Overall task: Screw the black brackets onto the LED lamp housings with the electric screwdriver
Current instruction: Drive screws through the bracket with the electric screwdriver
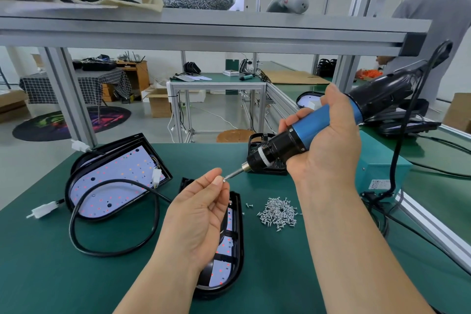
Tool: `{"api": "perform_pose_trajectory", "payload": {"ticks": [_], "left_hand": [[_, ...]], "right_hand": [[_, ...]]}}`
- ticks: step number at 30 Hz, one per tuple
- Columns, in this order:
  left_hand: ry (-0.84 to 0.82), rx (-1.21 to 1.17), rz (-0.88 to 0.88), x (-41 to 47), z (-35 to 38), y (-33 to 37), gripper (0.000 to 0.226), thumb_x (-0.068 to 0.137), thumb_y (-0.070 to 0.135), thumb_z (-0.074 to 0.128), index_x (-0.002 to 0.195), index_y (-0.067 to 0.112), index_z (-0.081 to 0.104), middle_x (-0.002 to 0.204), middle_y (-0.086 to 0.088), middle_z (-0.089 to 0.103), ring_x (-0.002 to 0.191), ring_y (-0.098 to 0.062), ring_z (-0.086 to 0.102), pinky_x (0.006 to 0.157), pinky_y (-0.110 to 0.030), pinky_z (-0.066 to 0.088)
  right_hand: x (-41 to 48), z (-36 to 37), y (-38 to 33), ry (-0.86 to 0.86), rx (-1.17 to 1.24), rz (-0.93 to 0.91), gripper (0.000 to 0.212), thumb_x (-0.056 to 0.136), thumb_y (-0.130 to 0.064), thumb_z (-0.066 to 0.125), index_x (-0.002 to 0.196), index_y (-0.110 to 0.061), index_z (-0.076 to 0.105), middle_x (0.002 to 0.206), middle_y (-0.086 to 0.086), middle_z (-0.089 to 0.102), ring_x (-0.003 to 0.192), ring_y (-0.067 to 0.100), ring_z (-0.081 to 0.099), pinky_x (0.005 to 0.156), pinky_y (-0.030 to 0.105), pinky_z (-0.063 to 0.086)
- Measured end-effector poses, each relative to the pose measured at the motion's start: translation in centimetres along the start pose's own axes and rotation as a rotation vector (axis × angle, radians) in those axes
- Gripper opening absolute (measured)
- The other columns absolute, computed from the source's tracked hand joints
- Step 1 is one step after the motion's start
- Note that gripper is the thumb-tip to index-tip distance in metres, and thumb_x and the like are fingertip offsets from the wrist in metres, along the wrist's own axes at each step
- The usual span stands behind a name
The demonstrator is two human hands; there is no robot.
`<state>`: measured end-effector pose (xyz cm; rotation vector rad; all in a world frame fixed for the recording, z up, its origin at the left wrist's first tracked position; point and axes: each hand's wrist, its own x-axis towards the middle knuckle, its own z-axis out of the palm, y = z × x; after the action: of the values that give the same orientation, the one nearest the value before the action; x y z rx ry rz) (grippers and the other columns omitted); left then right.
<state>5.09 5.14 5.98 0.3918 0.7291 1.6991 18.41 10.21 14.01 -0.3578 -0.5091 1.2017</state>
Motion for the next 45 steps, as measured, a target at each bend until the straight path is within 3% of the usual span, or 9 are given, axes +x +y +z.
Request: {"api": "perform_pose_trajectory", "payload": {"ticks": [14, 27, 30, 32, 34, 37, 42, 43, 45], "left_hand": [[0.002, -0.011, -0.002, -0.2, 0.2, 0.3, 0.013, 0.09, -0.006, 0.055, 0.096, -0.002, 0.066, 0.064, -0.001, 0.07, 0.057, -0.007, 0.067, 0.056, -0.015, 0.055], [-0.065, 0.206, 0.013, -0.2, -0.3, 0.9, 0.014, 0.093, -0.002, 0.053, 0.097, -0.001, 0.066, 0.063, -0.001, 0.064, 0.054, -0.006, 0.061, 0.054, -0.013, 0.053], [-0.123, 0.375, 0.016, -0.1, -0.6, 1.6, 0.015, 0.09, 0.009, 0.06, 0.1, 0.005, 0.071, 0.071, -0.004, 0.071, 0.061, -0.007, 0.067, 0.056, -0.014, 0.054], [-0.123, 0.633, 0.07, 0.5, -1.2, 2.9, 0.013, 0.09, 0.02, 0.063, 0.099, 0.019, 0.073, 0.082, 0.0, 0.076, 0.069, -0.007, 0.071, 0.058, -0.015, 0.054], [-0.006, 0.87, 0.218, 1.5, -2.5, 4.7, 0.011, 0.094, 0.023, 0.063, 0.098, 0.029, 0.071, 0.087, 0.006, 0.076, 0.071, -0.005, 0.07, 0.062, -0.017, 0.051], [0.217, 1.034, 0.341, 2.8, -5.1, 6.7, 0.009, 0.095, 0.025, 0.064, 0.102, 0.029, 0.07, 0.095, 0.0, 0.069, 0.079, -0.013, 0.061, 0.071, -0.028, 0.046], [0.134, 1.306, -0.022, 3.2, -6.8, 5.0, 0.055, 0.087, 0.049, 0.069, 0.13, 0.017, 0.058, 0.124, -0.004, 0.063, 0.114, -0.023, 0.058, 0.105, -0.039, 0.044], [0.089, 1.256, -0.069, 3.2, -6.7, 4.6, 0.053, 0.089, 0.044, 0.069, 0.131, 0.014, 0.058, 0.126, -0.007, 0.064, 0.115, -0.023, 0.06, 0.105, -0.04, 0.045], [0.025, 1.046, -0.133, 3.1, -6.4, 4.0, 0.033, 0.094, 0.025, 0.066, 0.122, 0.007, 0.063, 0.115, -0.015, 0.071, 0.097, -0.024, 0.068, 0.091, -0.037, 0.054]], "right_hand": [[-0.1, 0.0, 0.2, -0.023, 0.004, 0.005, 0.027, 0.089, -0.026, 0.07, 0.102, -0.013, 0.051, 0.057, 0.002, 0.054, 0.047, 0.016, 0.053, 0.059, 0.033, 0.055], [-0.5, 0.1, 0.2, -0.169, -0.023, -0.026, 0.021, 0.089, -0.025, 0.068, 0.095, -0.013, 0.051, 0.06, 0.003, 0.055, 0.048, 0.018, 0.054, 0.06, 0.034, 0.054], [-0.6, 0.1, 0.3, -0.162, -0.026, -0.016, 0.022, 0.088, -0.025, 0.069, 0.095, -0.014, 0.052, 0.06, 0.003, 0.054, 0.048, 0.018, 0.054, 0.06, 0.034, 0.054], [-0.6, 0.1, 0.4, -0.148, -0.014, 0.003, 0.024, 0.088, -0.024, 0.069, 0.099, -0.013, 0.05, 0.06, 0.003, 0.054, 0.048, 0.018, 0.053, 0.061, 0.034, 0.054], [-0.5, 0.1, 0.6, -0.139, -0.02, 0.021, 0.025, 0.089, -0.023, 0.069, 0.102, -0.013, 0.05, 0.059, 0.002, 0.053, 0.047, 0.018, 0.053, 0.06, 0.034, 0.054], [-0.7, 0.2, 1.4, -0.154, -0.037, 0.068, 0.022, 0.09, -0.022, 0.067, 0.098, -0.013, 0.049, 0.057, 0.002, 0.053, 0.046, 0.017, 0.052, 0.056, 0.031, 0.053], [-2.0, 0.3, 4.2, -0.21, -0.117, 0.183, 0.023, 0.089, -0.021, 0.068, 0.092, -0.013, 0.047, 0.055, 0.003, 0.05, 0.044, 0.017, 0.049, 0.055, 0.031, 0.051], [-2.4, 0.2, 4.8, -0.222, -0.14, 0.192, 0.023, 0.09, -0.021, 0.068, 0.091, -0.013, 0.047, 0.054, 0.004, 0.05, 0.043, 0.017, 0.049, 0.053, 0.03, 0.05], [-3.0, 0.2, 5.8, -0.242, -0.182, 0.202, 0.021, 0.09, -0.019, 0.068, 0.089, -0.012, 0.048, 0.054, 0.005, 0.05, 0.042, 0.018, 0.049, 0.052, 0.03, 0.05]]}}
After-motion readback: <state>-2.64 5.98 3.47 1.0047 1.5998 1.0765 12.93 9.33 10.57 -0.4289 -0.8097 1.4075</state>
